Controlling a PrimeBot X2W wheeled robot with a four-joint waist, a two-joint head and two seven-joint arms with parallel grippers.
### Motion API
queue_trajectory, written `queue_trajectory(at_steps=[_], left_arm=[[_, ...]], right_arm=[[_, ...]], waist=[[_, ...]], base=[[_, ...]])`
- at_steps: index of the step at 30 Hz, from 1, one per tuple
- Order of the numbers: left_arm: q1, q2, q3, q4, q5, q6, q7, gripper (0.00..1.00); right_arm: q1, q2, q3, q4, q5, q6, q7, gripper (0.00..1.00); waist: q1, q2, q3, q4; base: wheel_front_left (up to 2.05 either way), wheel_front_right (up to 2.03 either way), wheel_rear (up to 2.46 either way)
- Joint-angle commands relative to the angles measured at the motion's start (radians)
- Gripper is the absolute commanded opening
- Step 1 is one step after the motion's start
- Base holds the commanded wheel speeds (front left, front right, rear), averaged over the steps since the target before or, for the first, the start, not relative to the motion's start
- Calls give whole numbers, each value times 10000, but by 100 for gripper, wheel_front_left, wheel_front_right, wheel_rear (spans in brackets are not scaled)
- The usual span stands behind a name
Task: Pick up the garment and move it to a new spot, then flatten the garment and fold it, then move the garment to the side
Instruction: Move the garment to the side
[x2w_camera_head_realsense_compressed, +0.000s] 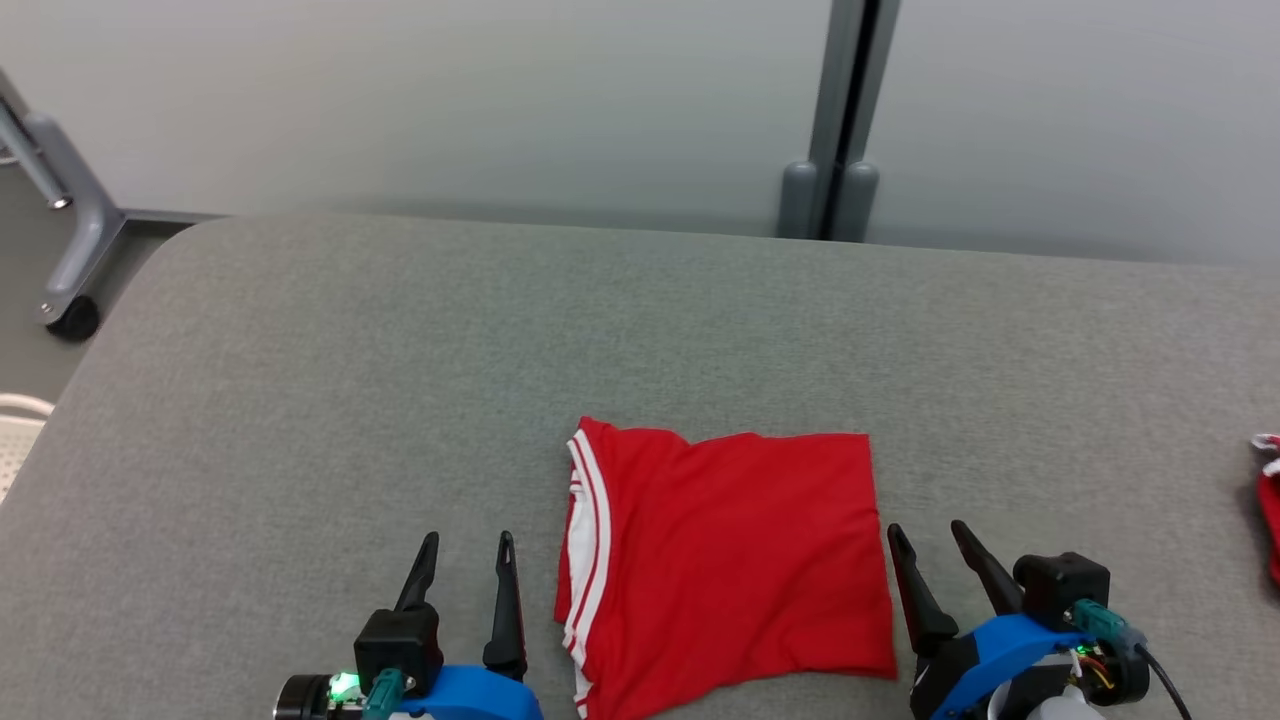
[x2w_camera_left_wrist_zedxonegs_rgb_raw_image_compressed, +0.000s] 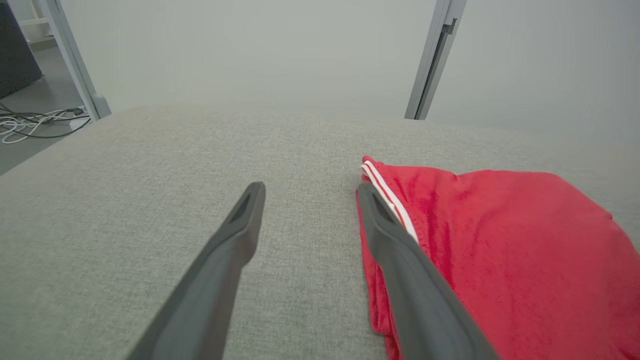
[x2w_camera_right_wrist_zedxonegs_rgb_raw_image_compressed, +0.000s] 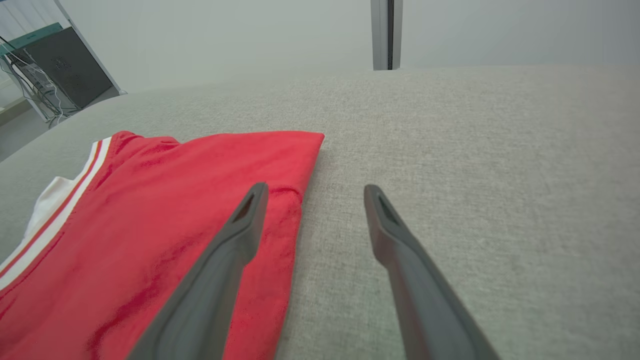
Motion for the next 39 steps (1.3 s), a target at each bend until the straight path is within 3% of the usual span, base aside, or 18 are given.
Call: queue_trajectory(at_steps=[1, 8, 9, 10, 11, 20, 22, 39], left_arm=[[-180, 3, -115, -73, -96, 66, -3, 100], [-324, 0, -296, -227, -171, 174, -3, 100], [-333, 0, -280, -255, -182, 207, -3, 100], [-337, 0, -275, -279, -191, 231, -3, 100], [-339, 0, -270, -305, -202, 257, -3, 100], [-442, -2, -376, -330, -143, 242, -3, 100], [-459, -2, -433, -320, -103, 176, -3, 100], [-959, -2, -631, 128, -229, -33, -3, 100]], right_arm=[[-277, -35, -88, 274, -15, 1, -30, 100], [-1093, -69, -276, 1744, 385, 1, -29, 100], [-1133, -66, -229, 1918, 479, 1, -26, 96], [-1180, -67, -158, 2029, 552, 1, -1, 64], [-1178, -62, -30, 2123, 616, 3, 8, 0], [-1075, -300, 449, 1703, 1205, -2, -7, 0], [-1124, -356, 410, 1388, 1239, -3, -18, 0], [-1160, -235, 1416, 184, 1712, 0, -18, 0]], waist=[[-1, 0, 488, 603], [-1, 0, 1041, 1392], [-1, 0, 1090, 1428], [-1, 0, 1127, 1447], [-1, 0, 1155, 1450], [-1, 0, 1073, 791], [-1, 0, 1008, 371], [-1, 0, 823, -5121]], base=[[0, 0, 0], [0, 0, 0], [0, 0, 0], [0, 0, 0], [0, 0, 0], [0, 0, 0], [0, 0, 0], [0, 0, 0]])
